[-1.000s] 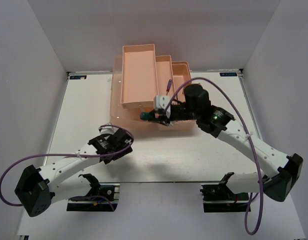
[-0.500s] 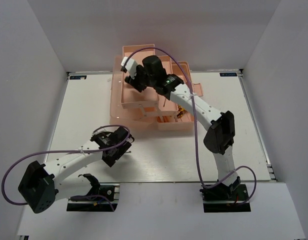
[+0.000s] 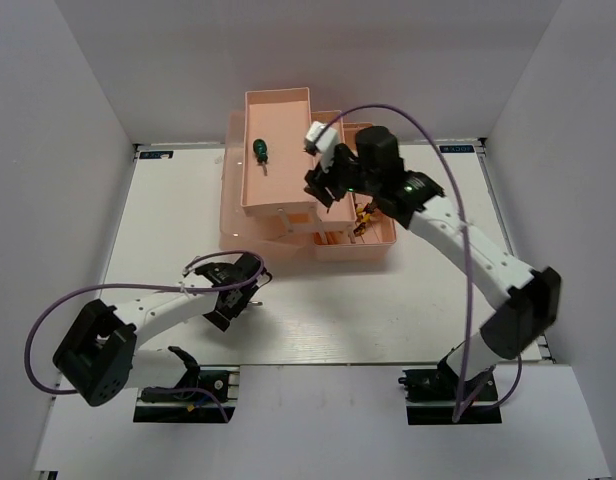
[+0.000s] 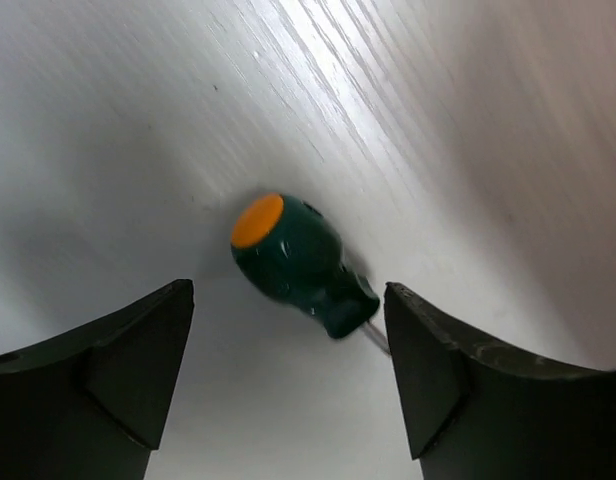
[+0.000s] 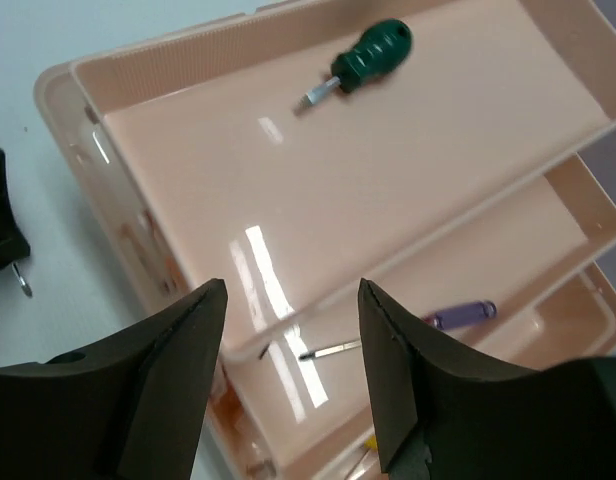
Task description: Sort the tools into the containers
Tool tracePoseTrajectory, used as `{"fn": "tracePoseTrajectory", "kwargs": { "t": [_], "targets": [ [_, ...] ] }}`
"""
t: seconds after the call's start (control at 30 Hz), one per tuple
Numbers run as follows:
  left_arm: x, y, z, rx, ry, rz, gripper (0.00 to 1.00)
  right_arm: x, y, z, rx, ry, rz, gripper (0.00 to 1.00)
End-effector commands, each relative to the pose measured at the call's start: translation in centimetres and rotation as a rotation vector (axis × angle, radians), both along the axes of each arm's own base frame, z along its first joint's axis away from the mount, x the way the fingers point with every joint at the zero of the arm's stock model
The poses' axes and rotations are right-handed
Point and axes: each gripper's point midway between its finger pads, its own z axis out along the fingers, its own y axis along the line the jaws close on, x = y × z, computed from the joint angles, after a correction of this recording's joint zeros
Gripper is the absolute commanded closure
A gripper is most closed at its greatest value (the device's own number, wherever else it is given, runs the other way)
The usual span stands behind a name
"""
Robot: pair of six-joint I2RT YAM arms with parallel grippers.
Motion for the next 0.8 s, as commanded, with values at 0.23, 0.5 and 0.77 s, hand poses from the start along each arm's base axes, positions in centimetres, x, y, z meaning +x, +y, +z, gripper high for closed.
{"fn": "tracePoseTrajectory", "kwargs": {
  "t": [0.23, 0.5, 0.77],
  "targets": [
    [1.4, 0.5, -1.9, 0.026, 0.013, 0.082, 0.53, -3.4, -5.4, -1.7, 0.059, 0.088, -0.028, 0.37],
    [1.4, 0.9, 6.9, 0.046, -0.08, -0.041, 1.0, -4.6, -7.8, -3.4, 0.052, 0.131, -0.028, 0.39],
    [5.6, -0.1, 25.3, -0.004, -0.647, -0.317, 1.0, -4.9, -10.2, -7.3, 0.024, 0.188, -0.072, 1.0]
  ]
}}
